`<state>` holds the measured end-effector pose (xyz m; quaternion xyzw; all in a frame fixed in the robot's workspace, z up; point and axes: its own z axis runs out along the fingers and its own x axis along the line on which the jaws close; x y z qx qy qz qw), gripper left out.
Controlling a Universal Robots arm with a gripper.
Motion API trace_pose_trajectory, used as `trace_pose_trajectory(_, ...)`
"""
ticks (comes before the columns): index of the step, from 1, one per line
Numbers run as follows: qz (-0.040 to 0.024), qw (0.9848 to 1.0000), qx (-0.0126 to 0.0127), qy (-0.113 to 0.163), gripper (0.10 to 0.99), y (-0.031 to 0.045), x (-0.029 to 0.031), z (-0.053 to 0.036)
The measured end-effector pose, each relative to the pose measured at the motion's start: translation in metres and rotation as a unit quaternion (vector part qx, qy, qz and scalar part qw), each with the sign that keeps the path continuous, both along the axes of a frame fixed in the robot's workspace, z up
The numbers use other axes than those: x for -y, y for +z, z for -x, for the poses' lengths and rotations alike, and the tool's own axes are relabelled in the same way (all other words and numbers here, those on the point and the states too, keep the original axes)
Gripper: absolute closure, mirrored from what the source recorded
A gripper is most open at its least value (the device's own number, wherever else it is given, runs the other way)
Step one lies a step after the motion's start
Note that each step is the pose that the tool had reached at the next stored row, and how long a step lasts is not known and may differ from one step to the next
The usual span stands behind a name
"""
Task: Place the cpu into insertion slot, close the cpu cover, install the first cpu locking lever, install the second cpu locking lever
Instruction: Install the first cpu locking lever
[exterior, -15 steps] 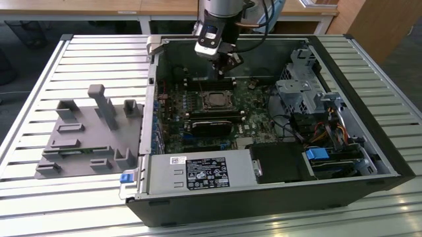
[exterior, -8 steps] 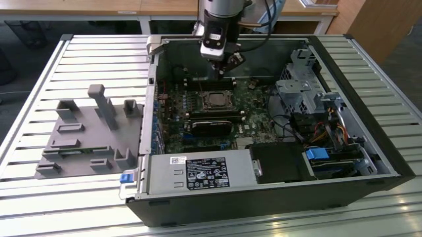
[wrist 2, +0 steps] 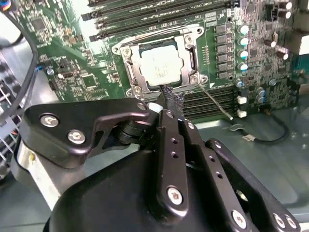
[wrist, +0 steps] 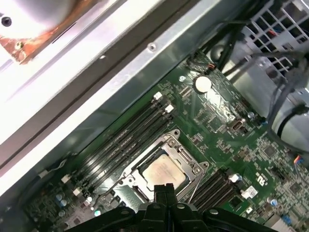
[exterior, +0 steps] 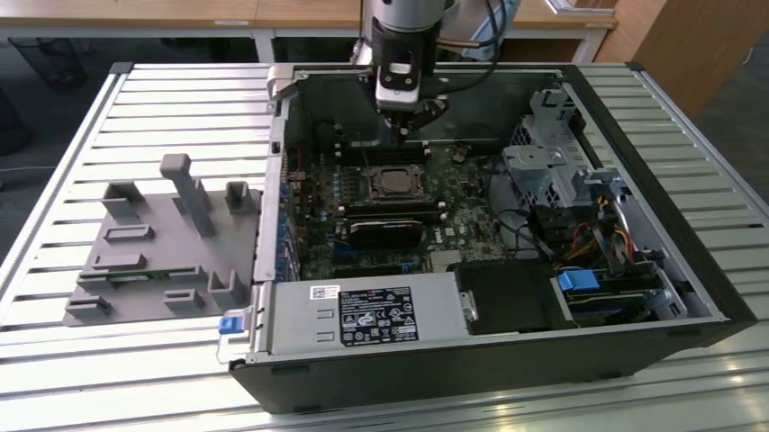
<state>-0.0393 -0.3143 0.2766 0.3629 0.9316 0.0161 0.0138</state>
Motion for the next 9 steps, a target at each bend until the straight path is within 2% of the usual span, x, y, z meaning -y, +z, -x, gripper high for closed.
trace_pose_trajectory(4,-0.0051,0.9997,-0.0040,0.022,0.980,0.0000,-0.0001,0.0000)
trace_pose_trajectory(9,-0.0057,0.9981,-0.0049,0.062,0.980,0.0000,0.0000,0.0000)
